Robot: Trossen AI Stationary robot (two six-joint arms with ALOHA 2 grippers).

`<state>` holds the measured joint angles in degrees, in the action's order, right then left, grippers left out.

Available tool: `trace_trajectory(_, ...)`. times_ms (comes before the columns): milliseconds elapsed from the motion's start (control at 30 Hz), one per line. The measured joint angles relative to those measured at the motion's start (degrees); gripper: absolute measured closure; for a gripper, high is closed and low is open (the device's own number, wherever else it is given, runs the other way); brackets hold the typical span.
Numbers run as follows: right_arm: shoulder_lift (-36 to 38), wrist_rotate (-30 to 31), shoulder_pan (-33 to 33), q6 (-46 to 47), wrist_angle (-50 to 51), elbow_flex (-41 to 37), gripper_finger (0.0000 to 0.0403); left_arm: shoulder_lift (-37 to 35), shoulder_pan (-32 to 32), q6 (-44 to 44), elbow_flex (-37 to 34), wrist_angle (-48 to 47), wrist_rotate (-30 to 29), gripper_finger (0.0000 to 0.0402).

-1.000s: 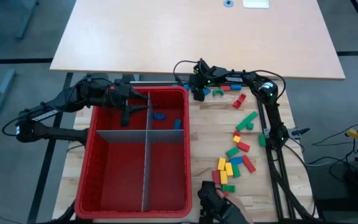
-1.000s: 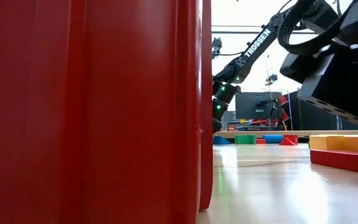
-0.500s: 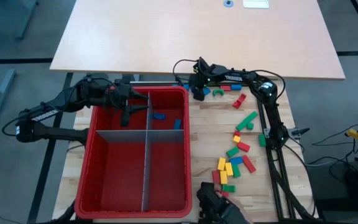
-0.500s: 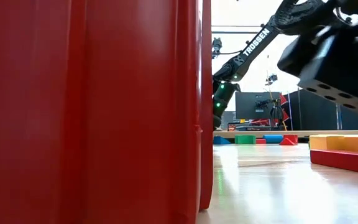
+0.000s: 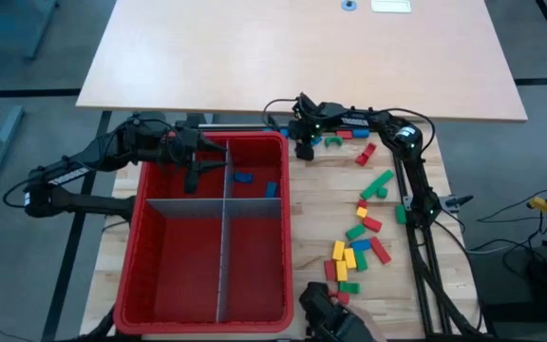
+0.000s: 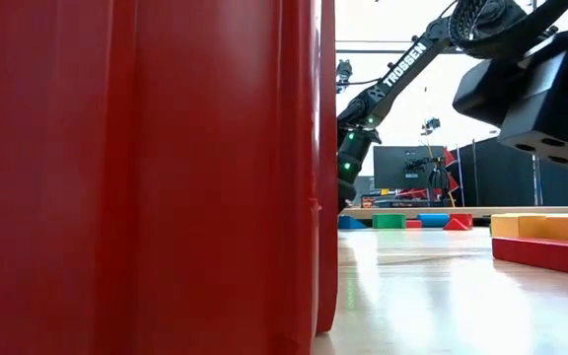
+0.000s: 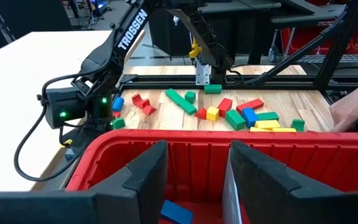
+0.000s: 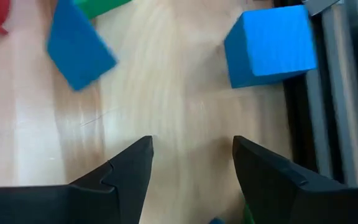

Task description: Sort blocks

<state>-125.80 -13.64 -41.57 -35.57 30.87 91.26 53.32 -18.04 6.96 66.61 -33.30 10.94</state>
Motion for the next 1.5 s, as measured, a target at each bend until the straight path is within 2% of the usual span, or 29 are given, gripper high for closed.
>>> trace_trajectory(400, 0.4, 1.8, 0.1, 2.5, -1.6, 2.6, 0.0190, 0.0, 0.0, 0.5, 0.0, -0.7, 0.0, 0.0246)
trace_trajectory(1167, 3.0, -10.6, 4.5, 3.2, 4.4, 4.1, 0.0198, 0.0, 0.0, 1.1, 0.0, -1.2, 0.0, 0.0243)
trace_trajectory(1500, 3.7, -1.9, 4.5, 2.5, 4.4, 4.1, 0.0197, 0.0, 0.0, 1.0, 0.0, -1.2, 0.0, 0.0251)
